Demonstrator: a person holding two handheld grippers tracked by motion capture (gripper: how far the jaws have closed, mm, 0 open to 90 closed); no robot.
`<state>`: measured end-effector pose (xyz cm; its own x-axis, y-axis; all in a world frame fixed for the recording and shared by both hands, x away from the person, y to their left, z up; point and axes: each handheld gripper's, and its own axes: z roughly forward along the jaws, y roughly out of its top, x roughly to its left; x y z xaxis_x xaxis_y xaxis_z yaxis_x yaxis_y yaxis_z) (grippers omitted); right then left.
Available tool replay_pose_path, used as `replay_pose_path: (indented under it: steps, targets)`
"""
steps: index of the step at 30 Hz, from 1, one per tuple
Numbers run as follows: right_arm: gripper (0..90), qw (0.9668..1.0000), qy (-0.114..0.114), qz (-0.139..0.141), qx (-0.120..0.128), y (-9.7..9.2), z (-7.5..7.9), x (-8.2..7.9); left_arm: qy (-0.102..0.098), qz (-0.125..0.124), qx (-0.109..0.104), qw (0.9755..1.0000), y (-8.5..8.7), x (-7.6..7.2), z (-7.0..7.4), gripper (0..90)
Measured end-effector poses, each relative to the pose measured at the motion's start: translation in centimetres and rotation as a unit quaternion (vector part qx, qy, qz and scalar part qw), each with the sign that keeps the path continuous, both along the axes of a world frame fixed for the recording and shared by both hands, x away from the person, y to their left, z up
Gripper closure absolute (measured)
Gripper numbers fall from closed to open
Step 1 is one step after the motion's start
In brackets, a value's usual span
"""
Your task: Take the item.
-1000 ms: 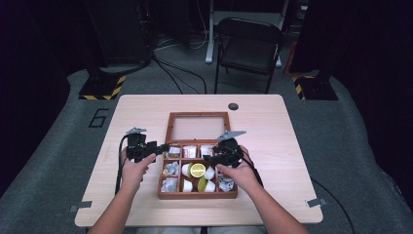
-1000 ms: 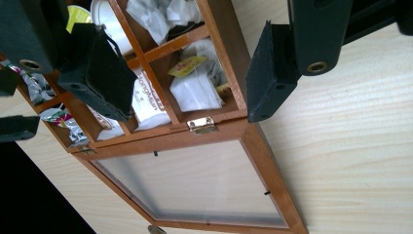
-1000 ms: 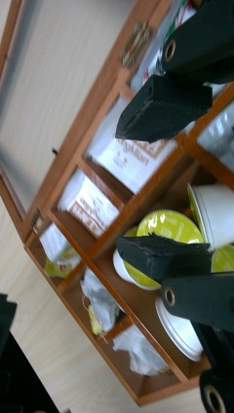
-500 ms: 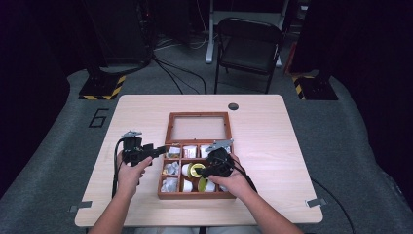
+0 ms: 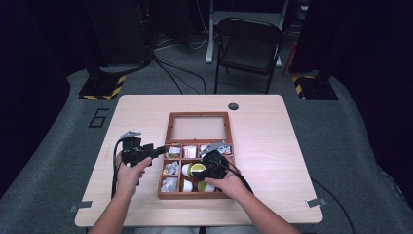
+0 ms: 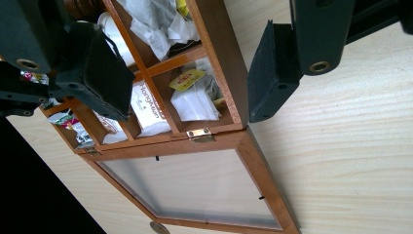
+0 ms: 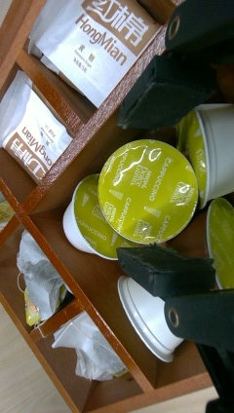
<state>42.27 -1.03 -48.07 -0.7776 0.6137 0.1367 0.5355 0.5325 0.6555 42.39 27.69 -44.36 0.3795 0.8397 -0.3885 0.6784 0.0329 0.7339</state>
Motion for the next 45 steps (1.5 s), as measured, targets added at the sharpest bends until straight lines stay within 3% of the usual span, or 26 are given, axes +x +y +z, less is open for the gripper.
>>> replay_pose_path:
  steps: [17,23,31,36,45]
  targets:
    - [35.4,0.9996,0.003,0.011,-0.028,1.1,-0.7,0.3,-0.001,0.006,-0.011,0.9999,0.2,-0.1,0.1,33.4]
    - [37.3,0.9998,0.004,0.006,-0.018,0.8,-0.5,0.2,-0.002,0.007,-0.012,0.9999,0.4,-0.1,0.1,33.4]
    - [37.4,0.9999,-0.001,0.009,0.014,0.1,1.7,-0.3,-0.004,0.007,-0.013,0.9999,0.5,0.0,0.3,33.5]
    - [37.4,0.9996,-0.018,0.013,0.016,-0.5,2.8,-0.4,-0.002,0.009,-0.013,0.9999,0.5,0.1,0.3,33.4]
    - [37.5,0.9993,-0.027,-0.018,0.021,-3.3,4.2,0.1,-0.002,0.012,-0.015,0.9998,0.8,0.4,0.2,33.5]
